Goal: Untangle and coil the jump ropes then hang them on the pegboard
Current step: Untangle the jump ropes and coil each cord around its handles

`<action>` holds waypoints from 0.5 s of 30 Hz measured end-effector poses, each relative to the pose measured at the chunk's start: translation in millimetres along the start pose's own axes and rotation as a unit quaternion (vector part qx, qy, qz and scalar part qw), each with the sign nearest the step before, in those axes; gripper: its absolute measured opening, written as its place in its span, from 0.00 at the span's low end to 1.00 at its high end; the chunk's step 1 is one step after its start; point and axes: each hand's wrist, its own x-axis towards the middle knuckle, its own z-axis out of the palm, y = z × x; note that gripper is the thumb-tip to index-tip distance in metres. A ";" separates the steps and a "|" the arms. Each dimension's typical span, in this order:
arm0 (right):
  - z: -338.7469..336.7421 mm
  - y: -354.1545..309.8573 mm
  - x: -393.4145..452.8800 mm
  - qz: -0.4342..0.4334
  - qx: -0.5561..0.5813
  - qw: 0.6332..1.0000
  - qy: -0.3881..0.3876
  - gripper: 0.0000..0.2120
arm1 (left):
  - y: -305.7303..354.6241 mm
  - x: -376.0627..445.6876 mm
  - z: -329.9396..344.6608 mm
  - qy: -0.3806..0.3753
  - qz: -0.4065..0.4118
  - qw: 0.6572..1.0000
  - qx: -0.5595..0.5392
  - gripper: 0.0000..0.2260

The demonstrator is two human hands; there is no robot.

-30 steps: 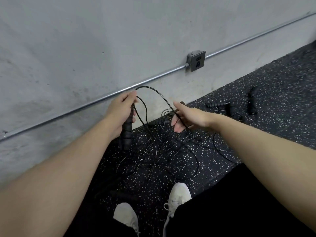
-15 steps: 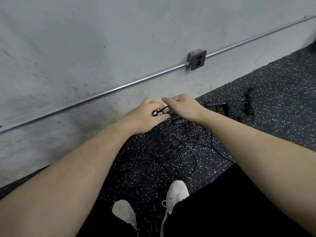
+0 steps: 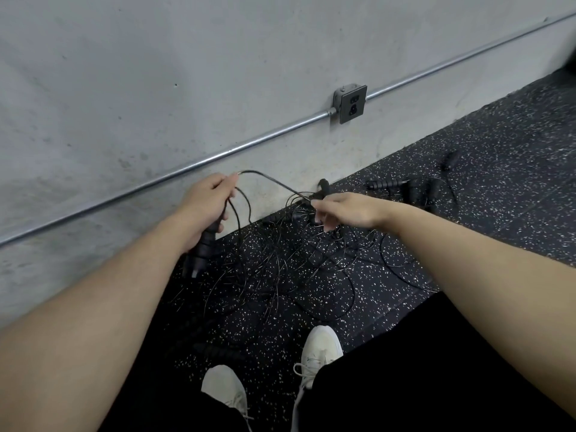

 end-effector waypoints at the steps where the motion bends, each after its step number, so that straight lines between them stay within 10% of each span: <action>1: 0.3 0.1 -0.3 -0.005 -0.008 1.000 -0.005 0.24 | -5.4 1.7 -0.4 -0.013 -0.031 0.999 0.025 0.14; 5: 0.7 -3.6 1.6 -0.026 0.000 1.000 0.008 0.20 | -21.3 1.8 2.2 -0.086 -0.085 0.981 0.155 0.10; 15: 9.2 -19.5 5.8 -0.065 0.109 0.990 0.060 0.17 | 25.3 -21.8 54.1 -0.187 0.174 0.912 0.321 0.14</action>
